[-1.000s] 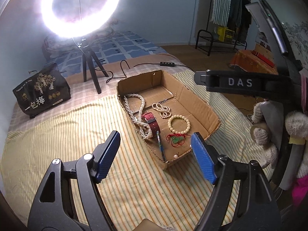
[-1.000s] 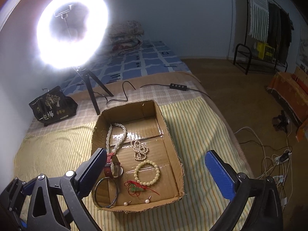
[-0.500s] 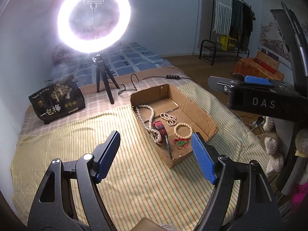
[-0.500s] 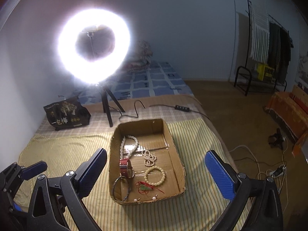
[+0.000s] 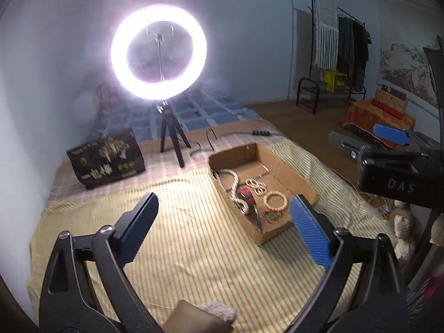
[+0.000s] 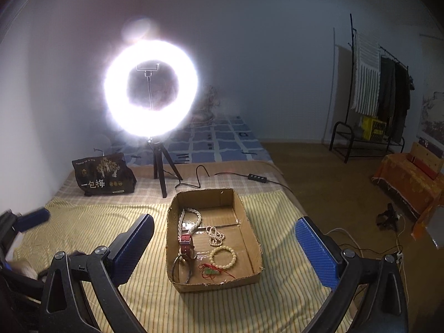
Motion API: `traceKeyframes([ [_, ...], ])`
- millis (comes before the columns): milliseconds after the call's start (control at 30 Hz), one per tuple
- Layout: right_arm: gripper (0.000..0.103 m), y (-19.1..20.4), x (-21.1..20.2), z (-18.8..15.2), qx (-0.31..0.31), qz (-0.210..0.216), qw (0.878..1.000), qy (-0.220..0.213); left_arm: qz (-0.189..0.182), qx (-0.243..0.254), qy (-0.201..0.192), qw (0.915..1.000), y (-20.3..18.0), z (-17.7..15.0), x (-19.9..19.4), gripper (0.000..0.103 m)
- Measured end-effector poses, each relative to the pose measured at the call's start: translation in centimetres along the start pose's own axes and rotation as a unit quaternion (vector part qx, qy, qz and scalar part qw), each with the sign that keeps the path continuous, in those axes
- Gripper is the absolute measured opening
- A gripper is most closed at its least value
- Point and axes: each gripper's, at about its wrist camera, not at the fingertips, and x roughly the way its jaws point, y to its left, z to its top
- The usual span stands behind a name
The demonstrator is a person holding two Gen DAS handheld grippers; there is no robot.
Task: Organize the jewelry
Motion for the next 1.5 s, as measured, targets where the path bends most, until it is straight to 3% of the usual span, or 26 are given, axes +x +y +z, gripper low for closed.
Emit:
traceKeyframes([
  [233,0.103,-0.5,-1.4,-0.7,0.017,-0.020,0.999,-0.030,0.026,0.018,-0.012,0.9994,0.1,-0.4,-0.7,0.103],
  [633,0.103,-1.0,-1.3,-0.7,0.023,-0.047,0.997,-0.054,0.033,0.024,-0.005,0.9991,0.1,-0.7,0.0,0.103],
  [1500,0.103,-0.7,-0.7,-1.2,0.016,-0.059,0.997,-0.054,0.029,0.021,-0.009,0.9993,-0.2,-1.0,-0.5,0.103],
])
